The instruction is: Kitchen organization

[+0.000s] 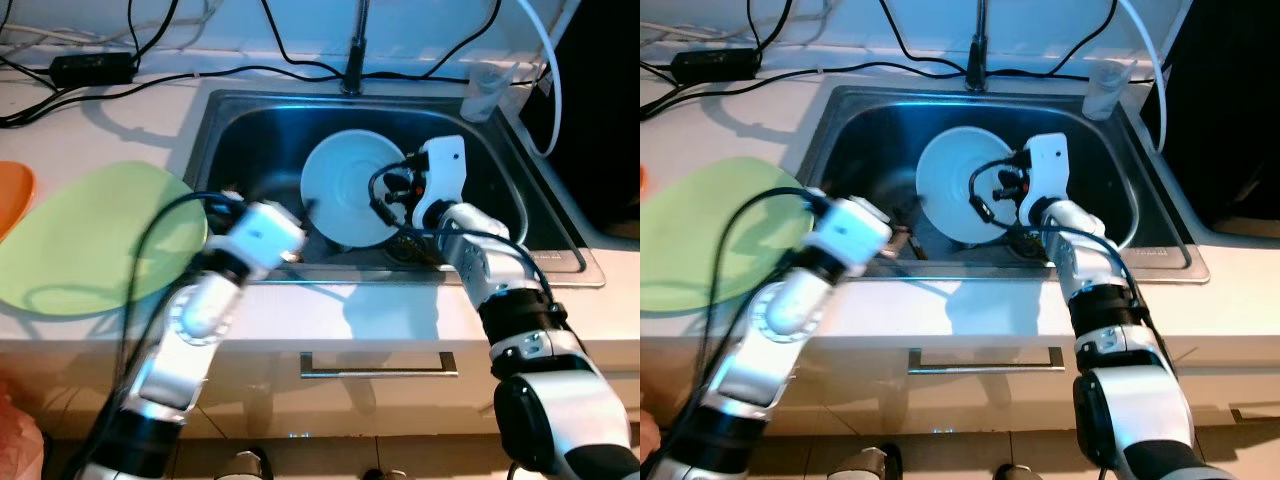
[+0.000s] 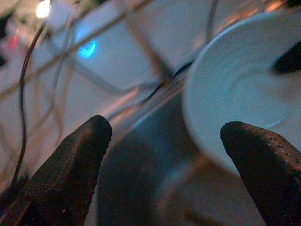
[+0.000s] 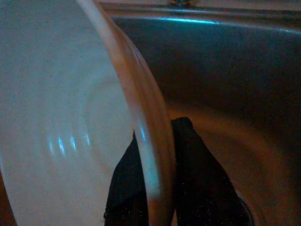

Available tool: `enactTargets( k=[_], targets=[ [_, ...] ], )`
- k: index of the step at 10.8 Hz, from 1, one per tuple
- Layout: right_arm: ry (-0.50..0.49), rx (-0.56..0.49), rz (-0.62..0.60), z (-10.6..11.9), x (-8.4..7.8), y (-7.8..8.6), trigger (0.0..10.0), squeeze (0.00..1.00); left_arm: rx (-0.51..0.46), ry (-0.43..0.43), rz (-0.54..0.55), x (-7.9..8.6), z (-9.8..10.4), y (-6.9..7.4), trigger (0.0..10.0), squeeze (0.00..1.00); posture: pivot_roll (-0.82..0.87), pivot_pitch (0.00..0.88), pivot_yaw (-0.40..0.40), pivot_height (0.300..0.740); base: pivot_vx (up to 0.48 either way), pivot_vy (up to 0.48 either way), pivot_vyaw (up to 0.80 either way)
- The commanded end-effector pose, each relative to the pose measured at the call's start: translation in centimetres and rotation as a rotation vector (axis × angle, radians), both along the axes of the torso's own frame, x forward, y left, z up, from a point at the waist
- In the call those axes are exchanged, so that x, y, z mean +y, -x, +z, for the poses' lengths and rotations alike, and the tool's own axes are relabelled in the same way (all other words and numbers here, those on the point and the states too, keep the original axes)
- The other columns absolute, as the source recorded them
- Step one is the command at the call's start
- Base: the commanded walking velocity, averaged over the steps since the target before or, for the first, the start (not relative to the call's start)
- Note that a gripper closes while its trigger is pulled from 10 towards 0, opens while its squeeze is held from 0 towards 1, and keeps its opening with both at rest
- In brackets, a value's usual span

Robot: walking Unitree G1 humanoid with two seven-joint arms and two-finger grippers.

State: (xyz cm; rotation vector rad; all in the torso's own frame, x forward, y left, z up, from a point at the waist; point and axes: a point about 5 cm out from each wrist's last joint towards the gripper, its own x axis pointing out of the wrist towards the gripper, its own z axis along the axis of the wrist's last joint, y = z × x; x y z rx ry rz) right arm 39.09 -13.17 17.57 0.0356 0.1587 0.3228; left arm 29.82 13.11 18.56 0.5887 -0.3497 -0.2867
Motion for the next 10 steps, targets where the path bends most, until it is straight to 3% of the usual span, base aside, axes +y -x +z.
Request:
enactTargets(
  k=[1, 3, 4, 7, 9, 10],
  targets=[
    [-0.001, -0.055, -0.01, 1.1, -0.1, -0.1, 10.0, 0.0, 0.012, 0.031, 0.022, 0.4, 0.1, 0.1, 10.0, 1.0, 0.05, 0.127, -0.037, 0.74, 0.0, 0.0, 0.0],
    [0.01, -0.044, -0.014, 0.9, -0.2, 0.0, 10.0, 0.0, 0.128, 0.107, 0.041, 0.8, 0.0, -0.1, 10.0, 1.0, 0.05, 0.129, -0.045, 0.74, 0.0, 0.0, 0.0],
    [0.03, -0.046, -0.002, 1.4, -0.4, -0.3, 10.0, 0.0, 0.242, 0.147, 0.04, 1.0, 0.0, -0.5, 10.0, 1.0, 0.05, 0.131, -0.049, 0.74, 0.0, 0.0, 0.0],
    [0.039, -0.041, 0.003, 2.0, -0.3, -0.7, 10.0, 0.0, 0.349, 0.22, -0.019, 1.2, 1.8, -1.3, 10.0, 1.0, 0.05, 0.135, -0.051, 0.74, 0.0, 0.0, 0.0],
    [0.086, -0.028, 0.07, 1.8, 1.4, -1.0, 10.0, 0.0, 0.448, 0.252, -0.062, 2.0, 3.3, -2.1, 10.0, 1.0, 0.05, 0.135, -0.053, 0.74, 0.0, 0.0, 0.0],
    [0.089, -0.031, 0.108, 1.8, 2.3, -1.1, 10.0, 0.0, 0.507, 0.212, -0.131, 1.7, 3.3, -1.9, 10.0, 1.0, 0.06, 0.138, -0.06, 0.74, 0.0, 0.0, 0.0]
  ],
)
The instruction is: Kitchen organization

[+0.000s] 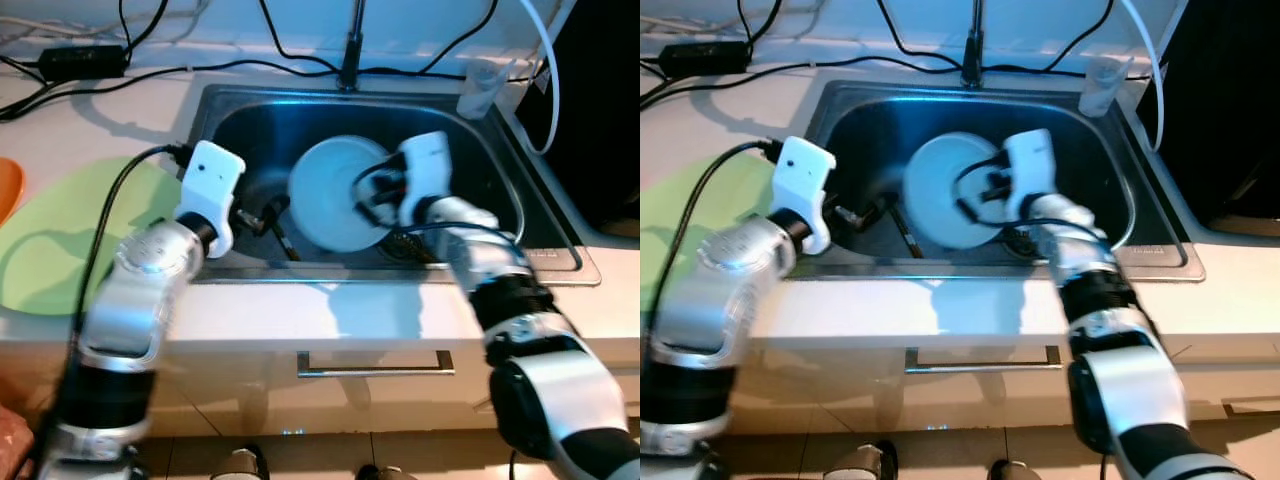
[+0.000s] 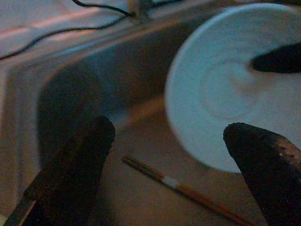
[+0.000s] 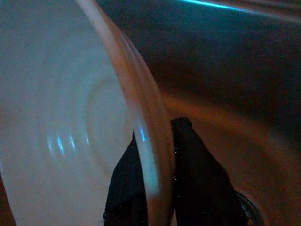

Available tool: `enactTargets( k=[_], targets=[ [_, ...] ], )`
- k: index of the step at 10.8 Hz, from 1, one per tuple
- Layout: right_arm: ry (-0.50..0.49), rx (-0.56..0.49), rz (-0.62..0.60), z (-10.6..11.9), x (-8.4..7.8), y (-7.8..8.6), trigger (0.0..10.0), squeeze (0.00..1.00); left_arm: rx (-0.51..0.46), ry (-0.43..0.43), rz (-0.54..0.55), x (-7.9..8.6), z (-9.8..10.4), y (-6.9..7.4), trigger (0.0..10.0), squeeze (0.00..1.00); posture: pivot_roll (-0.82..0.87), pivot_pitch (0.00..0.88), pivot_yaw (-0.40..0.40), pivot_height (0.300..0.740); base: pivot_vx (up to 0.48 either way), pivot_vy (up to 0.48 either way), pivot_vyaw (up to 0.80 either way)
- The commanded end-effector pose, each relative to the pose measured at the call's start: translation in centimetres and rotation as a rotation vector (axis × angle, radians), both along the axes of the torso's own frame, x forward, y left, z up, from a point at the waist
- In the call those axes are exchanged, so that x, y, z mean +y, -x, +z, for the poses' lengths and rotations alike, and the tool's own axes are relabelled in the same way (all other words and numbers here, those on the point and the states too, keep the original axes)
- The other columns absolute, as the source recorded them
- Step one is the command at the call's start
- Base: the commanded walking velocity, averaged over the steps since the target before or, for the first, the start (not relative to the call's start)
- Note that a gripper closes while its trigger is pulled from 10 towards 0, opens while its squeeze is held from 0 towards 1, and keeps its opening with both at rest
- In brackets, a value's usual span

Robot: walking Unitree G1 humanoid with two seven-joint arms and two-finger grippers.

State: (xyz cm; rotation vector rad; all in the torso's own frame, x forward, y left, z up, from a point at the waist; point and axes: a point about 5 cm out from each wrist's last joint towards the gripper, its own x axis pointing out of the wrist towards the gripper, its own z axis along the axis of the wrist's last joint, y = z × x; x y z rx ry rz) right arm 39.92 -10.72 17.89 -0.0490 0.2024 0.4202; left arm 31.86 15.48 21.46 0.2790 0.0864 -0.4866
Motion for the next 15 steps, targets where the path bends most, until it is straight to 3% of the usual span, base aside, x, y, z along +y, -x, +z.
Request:
enactTargets(
  k=[1, 4, 6, 7, 15],
  targets=[
    [0.012, -0.055, 0.016, 1.2, 0.2, -0.4, 10.0, 0.0, 0.042, 0.009, -0.102, -0.8, -0.3, 0.2, 10.0, 1.0, 0.06, 0.139, -0.063, 0.74, 0.0, 0.0, 0.0],
    [0.107, 0.01, -0.003, -1.3, -0.8, -0.4, 10.0, 0.0, 0.09, -0.016, -0.198, -1.4, 0.8, 2.2, 10.0, 1.0, 0.1, 0.147, -0.066, 0.74, 0.0, 0.0, 0.0],
    [0.113, 0.036, -0.019, -2.0, -1.0, -0.3, 10.0, 0.0, 0.118, -0.021, -0.196, -1.2, 0.6, 2.4, 10.0, 1.0, 0.11, 0.147, -0.063, 0.74, 0.0, 0.0, 0.0],
    [0.105, 0.037, -0.017, -1.9, -0.9, -0.4, 10.0, 1.0, 0.128, -0.021, -0.2, -1.2, 0.5, 2.5, 10.0, 1.0, 0.12, 0.144, -0.06, 0.74, 0.0, 0.0, 0.0],
    [0.071, 0.038, 0.002, -1.9, -0.4, -0.4, 10.0, 1.0, 0.193, -0.025, -0.25, -1.6, -0.5, 3.2, 10.0, 1.0, 0.11, 0.134, -0.06, 0.74, 0.0, 0.0, 0.0]
  ],
)
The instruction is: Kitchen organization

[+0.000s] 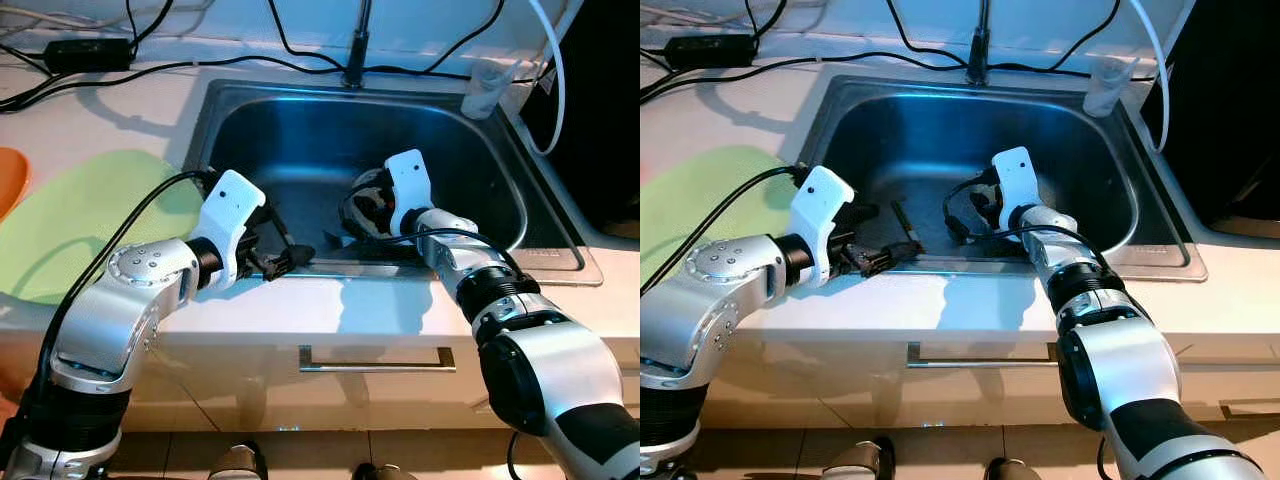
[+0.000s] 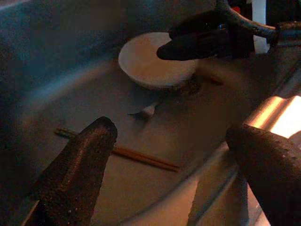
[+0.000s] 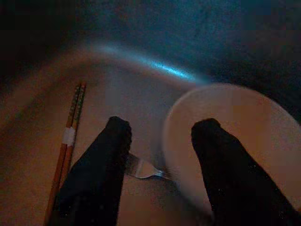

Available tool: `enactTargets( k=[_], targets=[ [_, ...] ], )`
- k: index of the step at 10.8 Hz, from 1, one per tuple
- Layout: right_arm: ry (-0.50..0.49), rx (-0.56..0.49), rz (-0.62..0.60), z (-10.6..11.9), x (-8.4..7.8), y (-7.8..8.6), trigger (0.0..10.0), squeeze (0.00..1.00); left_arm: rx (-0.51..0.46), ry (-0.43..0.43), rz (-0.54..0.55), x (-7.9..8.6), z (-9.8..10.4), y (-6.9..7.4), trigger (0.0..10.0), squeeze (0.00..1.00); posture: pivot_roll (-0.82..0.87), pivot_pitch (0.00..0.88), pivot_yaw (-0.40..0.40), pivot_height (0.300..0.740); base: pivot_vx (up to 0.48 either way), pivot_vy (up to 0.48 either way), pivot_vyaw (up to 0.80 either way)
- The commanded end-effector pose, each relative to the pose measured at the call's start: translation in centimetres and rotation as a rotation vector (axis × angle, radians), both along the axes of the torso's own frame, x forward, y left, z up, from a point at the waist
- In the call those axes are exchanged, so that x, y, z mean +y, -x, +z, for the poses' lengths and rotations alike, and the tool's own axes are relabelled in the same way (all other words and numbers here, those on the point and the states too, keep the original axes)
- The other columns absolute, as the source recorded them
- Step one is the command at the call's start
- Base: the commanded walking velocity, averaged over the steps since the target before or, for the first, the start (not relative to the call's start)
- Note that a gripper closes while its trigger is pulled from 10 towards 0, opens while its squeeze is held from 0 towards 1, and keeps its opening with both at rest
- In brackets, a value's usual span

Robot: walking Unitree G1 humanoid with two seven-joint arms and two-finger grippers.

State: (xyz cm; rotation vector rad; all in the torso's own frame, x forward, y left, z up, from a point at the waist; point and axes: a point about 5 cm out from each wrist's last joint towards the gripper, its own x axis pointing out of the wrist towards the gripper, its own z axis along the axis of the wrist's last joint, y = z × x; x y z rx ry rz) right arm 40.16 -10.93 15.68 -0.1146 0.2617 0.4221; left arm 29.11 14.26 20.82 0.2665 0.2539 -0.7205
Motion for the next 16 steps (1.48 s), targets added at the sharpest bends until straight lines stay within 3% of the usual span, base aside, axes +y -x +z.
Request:
enactTargets(
  k=[1, 4, 7, 9, 11, 12, 16],
  targets=[
    [-0.008, -0.006, -0.005, 0.2, -0.3, -0.1, 10.0, 1.0, -0.003, 0.006, -0.038, -0.5, 0.2, 0.4, 10.0, 1.0, 0.11, 0.134, -0.06, 0.74, 0.0, 0.0, 0.0],
    [-0.008, -0.032, -0.03, 0.8, -1.1, -0.3, 10.0, 1.0, -0.037, -0.014, -0.01, -0.3, 0.3, 0.1, 10.0, 1.0, 0.11, 0.131, -0.065, 0.74, 0.0, 0.0, 0.0],
    [-0.018, -0.151, -0.034, 3.5, -2.1, -0.9, 10.0, 1.0, -0.106, -0.028, 0.094, 0.2, 0.8, -0.8, 10.0, 1.0, 0.11, 0.123, -0.076, 0.74, 0.0, 0.0, 0.0],
    [-0.062, -0.22, 0.003, 5.5, -1.9, -0.7, 10.0, 1.0, -0.144, -0.054, 0.135, 0.2, 1.1, -1.0, 10.0, 1.0, 0.1, 0.115, -0.084, 0.74, 0.0, 0.0, 0.0],
    [-0.09, -0.236, 0.065, 6.1, -1.3, -0.2, 10.0, 1.0, -0.164, -0.084, 0.183, 0.3, 0.8, -1.0, 10.0, 1.0, 0.1, 0.113, -0.089, 0.74, 0.0, 0.0, 0.0],
    [-0.094, -0.223, 0.174, 5.7, -0.1, 1.0, 10.0, 1.0, -0.198, -0.158, 0.277, 1.1, 0.2, -1.1, 10.0, 1.0, 0.11, 0.109, -0.097, 0.74, 0.0, 0.0, 0.0],
    [-0.114, -0.19, 0.273, 4.6, 1.3, 3.0, 10.0, 1.0, -0.294, -0.357, 0.497, 3.4, -1.2, -0.2, 10.0, 1.0, 0.11, 0.107, -0.103, 0.74, 0.0, 0.0, 0.0]
  ],
)
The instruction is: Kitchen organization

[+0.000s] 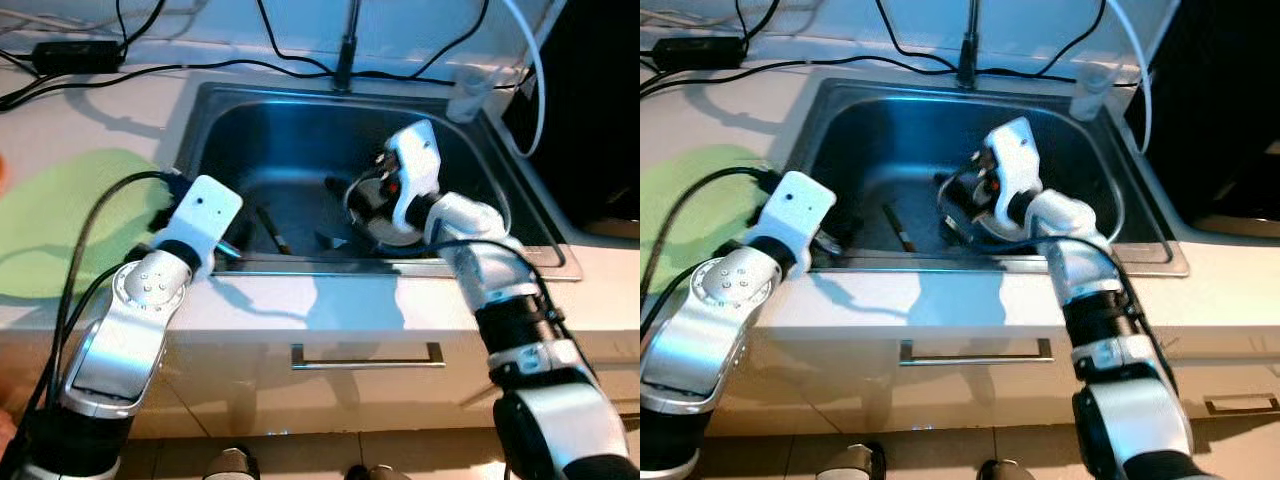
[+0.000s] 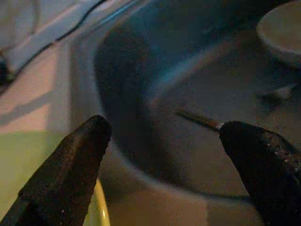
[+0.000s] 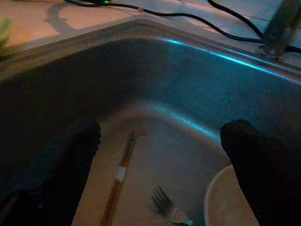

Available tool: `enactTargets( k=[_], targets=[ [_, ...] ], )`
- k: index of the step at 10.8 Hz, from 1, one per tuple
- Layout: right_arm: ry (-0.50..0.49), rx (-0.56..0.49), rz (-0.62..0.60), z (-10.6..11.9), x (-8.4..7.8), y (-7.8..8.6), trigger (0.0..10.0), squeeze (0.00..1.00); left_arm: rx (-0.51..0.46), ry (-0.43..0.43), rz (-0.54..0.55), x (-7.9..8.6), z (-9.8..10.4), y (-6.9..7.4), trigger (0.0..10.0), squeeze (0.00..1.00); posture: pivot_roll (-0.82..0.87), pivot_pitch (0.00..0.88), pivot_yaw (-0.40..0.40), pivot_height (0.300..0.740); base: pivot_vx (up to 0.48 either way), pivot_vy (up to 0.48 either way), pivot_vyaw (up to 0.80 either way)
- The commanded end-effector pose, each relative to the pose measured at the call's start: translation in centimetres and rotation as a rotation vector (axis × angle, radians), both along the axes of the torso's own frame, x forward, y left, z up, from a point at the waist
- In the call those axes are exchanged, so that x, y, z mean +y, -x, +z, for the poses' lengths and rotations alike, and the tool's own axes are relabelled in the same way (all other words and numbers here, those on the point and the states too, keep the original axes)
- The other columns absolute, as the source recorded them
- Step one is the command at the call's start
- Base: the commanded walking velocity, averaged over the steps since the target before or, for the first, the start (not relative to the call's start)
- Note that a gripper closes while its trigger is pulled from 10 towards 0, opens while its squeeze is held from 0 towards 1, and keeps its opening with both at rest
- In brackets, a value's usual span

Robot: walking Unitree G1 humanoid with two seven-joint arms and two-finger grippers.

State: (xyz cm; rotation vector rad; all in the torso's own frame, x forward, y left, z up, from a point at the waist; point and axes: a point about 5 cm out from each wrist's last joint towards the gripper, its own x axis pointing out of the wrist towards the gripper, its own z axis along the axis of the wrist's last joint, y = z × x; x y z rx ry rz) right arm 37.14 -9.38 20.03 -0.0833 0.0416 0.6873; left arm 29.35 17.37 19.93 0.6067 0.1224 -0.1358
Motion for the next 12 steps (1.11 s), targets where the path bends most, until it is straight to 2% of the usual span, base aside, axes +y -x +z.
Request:
enactTargets(
  k=[1, 2, 3, 6, 8, 10, 11, 12],
  targets=[
    [-0.011, 0.001, 0.012, 0.3, 0.1, 0.3, 10.0, 1.0, -0.037, -0.049, 0.094, 1.3, 0.0, 0.2, 10.0, 1.0, 0.12, 0.102, -0.1, 0.74, 0.0, 0.0, 0.0],
    [-0.009, 0.007, 0.013, 0.3, 0.1, 0.6, 10.0, 1.0, -0.081, -0.063, 0.135, 1.9, 0.2, 0.4, 10.0, 0.77, 0.13, 0.102, -0.1, 0.74, 0.0, 0.0, 0.0],
    [-0.003, 0.013, 0.014, 0.2, 0.2, 0.9, 10.0, 1.0, -0.098, -0.064, 0.151, 2.1, -0.3, 0.9, 10.0, 0.0, 0.13, 0.1, -0.1, 0.74, 0.0, 0.0, 0.0],
    [-0.006, 0.009, 0.008, 0.6, 0.5, 1.1, 10.0, 1.0, -0.037, -0.022, 0.094, 1.1, -2.1, 0.9, 10.0, 0.0, 0.13, 0.096, -0.089, 0.74, 0.0, 0.0, 0.0],
    [-0.005, 0.007, -0.007, 0.8, 0.2, 1.2, 10.0, 1.0, -0.036, 0.025, 0.03, 0.1, -2.1, 0.4, 10.0, 0.0, 0.12, 0.092, -0.08, 0.74, 0.0, 0.0, 0.0],
    [-0.006, 0.005, -0.017, 0.9, 0.0, 1.2, 10.0, 1.0, -0.096, 0.005, 0.005, -0.3, -0.9, -0.6, 10.0, 0.0, 0.12, 0.087, -0.077, 0.74, 0.0, 0.0, 0.0],
    [-0.008, 0.004, -0.021, 0.9, 0.1, 1.1, 10.0, 1.0, -0.173, -0.042, 0.017, 0.0, 0.3, -0.9, 10.0, 0.0, 0.12, 0.087, -0.077, 0.74, 0.0, 0.0, 0.0],
    [-0.009, 0.004, -0.021, 1.0, 0.1, 1.1, 10.0, 1.0, -0.202, -0.076, 0.011, 0.1, 0.9, -0.7, 10.0, 0.0, 0.13, 0.089, -0.079, 0.74, 0.0, 0.0, 0.0]
  ],
)
